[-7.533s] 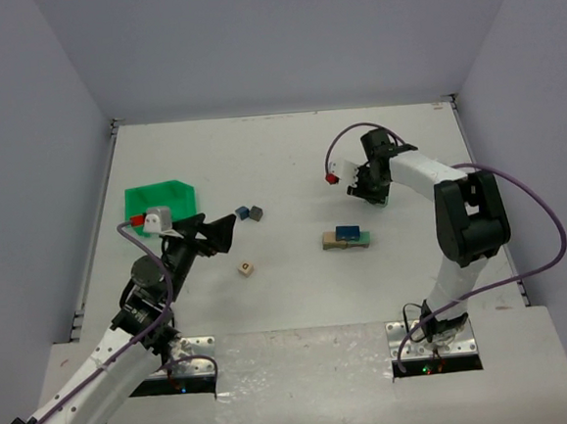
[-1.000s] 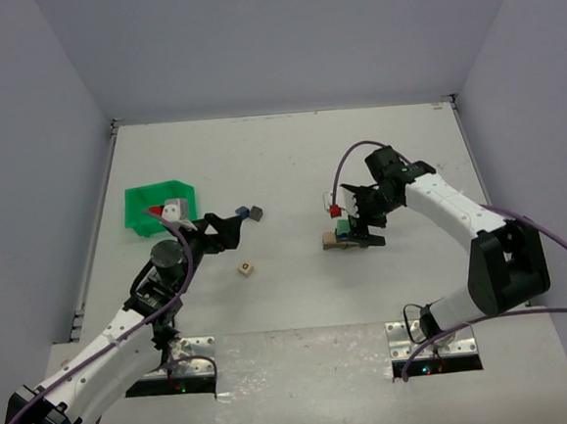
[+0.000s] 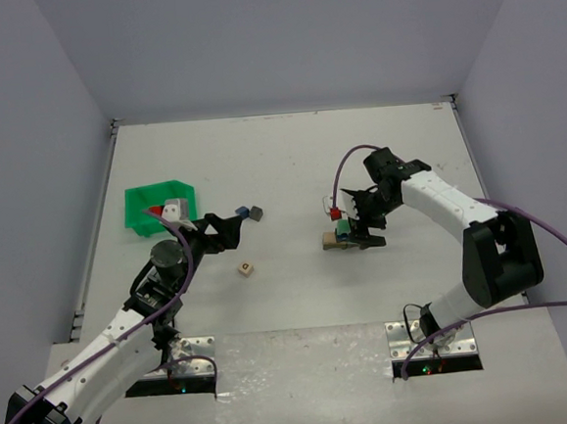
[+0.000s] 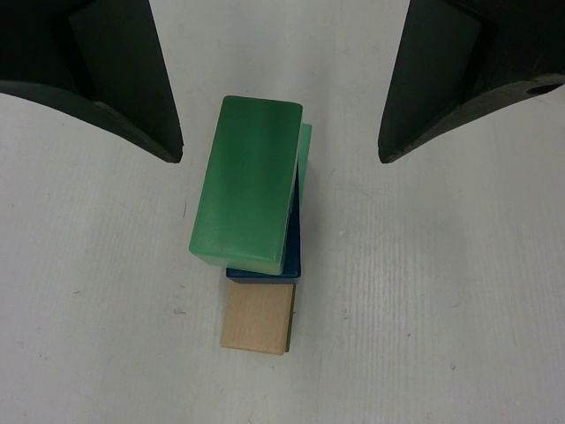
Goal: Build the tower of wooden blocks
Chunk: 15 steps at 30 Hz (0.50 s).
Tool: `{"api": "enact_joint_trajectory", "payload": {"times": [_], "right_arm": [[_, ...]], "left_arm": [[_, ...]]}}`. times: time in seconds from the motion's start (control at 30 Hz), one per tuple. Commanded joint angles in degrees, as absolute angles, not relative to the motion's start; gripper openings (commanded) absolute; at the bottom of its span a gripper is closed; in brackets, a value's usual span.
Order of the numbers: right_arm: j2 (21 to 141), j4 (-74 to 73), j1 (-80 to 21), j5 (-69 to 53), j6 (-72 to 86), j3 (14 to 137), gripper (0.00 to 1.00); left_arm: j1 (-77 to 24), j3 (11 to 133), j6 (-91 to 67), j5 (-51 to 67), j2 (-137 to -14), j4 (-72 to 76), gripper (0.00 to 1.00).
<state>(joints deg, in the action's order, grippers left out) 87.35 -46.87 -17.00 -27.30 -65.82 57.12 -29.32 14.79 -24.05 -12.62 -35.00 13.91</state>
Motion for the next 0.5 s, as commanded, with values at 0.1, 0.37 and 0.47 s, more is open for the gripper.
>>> {"api": "enact_joint_trajectory", "payload": {"times": [0.1,0.37,0.47], "right_arm": [[87.46,-44.79,-16.79,-29.25,-66.0,56.84,0.87],[88.51,-42.74,-16.89,-28.23,-65.21,56.6,0.79],[88.65,-42.8,-17.25,-28.3,-65.42,56.4,0.79]], "left_arm": [[-29.53,17.05,-23.2,-11.95,-35.17,16.6,1.0],[-29.53,17.05,-23.03,-12.04,-35.23,16.52,1.0],[-29.53,17.11,-23.03,-12.19,-35.24,16.44,1.0]]}}
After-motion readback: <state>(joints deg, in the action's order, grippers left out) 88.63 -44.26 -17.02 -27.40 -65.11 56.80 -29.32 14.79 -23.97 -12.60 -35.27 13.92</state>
